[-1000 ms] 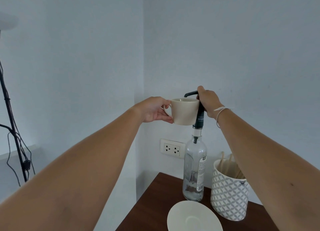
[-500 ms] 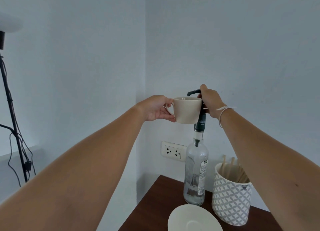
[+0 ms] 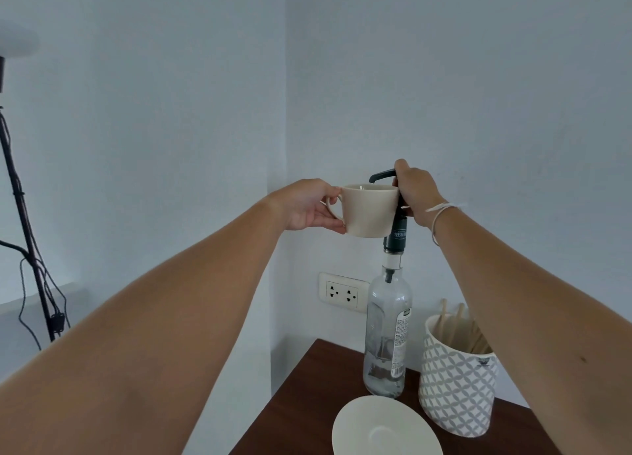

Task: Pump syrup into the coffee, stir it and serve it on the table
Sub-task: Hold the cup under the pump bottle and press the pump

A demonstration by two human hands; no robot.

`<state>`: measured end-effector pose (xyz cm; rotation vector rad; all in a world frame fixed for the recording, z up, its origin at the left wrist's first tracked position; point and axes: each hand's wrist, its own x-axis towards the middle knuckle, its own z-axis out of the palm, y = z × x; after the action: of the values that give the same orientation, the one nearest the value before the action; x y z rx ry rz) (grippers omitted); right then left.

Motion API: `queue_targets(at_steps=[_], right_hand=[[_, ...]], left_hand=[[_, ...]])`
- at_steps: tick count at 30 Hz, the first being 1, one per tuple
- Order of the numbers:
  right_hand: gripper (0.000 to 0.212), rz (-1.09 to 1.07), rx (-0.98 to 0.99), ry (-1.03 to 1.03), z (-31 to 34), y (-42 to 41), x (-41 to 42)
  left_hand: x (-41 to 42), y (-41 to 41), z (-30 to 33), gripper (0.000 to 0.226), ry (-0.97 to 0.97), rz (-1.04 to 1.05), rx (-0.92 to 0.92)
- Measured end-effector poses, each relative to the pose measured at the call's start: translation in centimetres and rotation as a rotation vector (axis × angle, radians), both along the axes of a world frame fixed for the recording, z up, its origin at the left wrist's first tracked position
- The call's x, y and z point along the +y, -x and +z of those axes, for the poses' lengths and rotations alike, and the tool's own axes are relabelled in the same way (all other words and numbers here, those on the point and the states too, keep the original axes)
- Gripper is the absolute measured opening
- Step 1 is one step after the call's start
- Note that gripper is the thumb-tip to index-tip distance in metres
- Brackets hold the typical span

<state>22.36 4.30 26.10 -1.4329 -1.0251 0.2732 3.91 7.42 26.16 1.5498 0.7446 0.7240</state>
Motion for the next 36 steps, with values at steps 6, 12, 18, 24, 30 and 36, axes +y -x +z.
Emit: queue_targets(at_steps=[6, 12, 18, 24, 30, 36], right_hand=[[0.029, -0.02, -0.03, 0.011, 0.0, 0.3, -0.2], [0.029, -0.035, -0.037, 0.0, -0.1, 0.3, -0.3], [0.03, -0.056, -0.055, 0.0, -0.5, 0.3, -0.3], [0.031, -0.059, -0.055, -0.013, -0.6, 0.1, -0.3], [0.031, -0.071, -0.069, -0.004, -0.8, 0.2, -0.5], [0.034, -0.074, -0.074, -0.006, -0.8, 0.3, -0.7]], left_hand=[[0.1, 0.0, -0.1, 0.026, -0.001, -0.012, 0.0], [0.1, 0.1, -0.3, 0.027, 0.002, -0.014, -0.011], [0.2, 0.1, -0.5, 0.027, 0.005, -0.005, -0.001], [0.3, 0.0, -0.8, 0.027, 0.016, -0.006, -0.013], [0.2, 0.1, -0.9, 0.027, 0.02, -0.006, -0.016], [0.1, 0.1, -1.0, 0.027, 0.017, -0.014, -0.016]])
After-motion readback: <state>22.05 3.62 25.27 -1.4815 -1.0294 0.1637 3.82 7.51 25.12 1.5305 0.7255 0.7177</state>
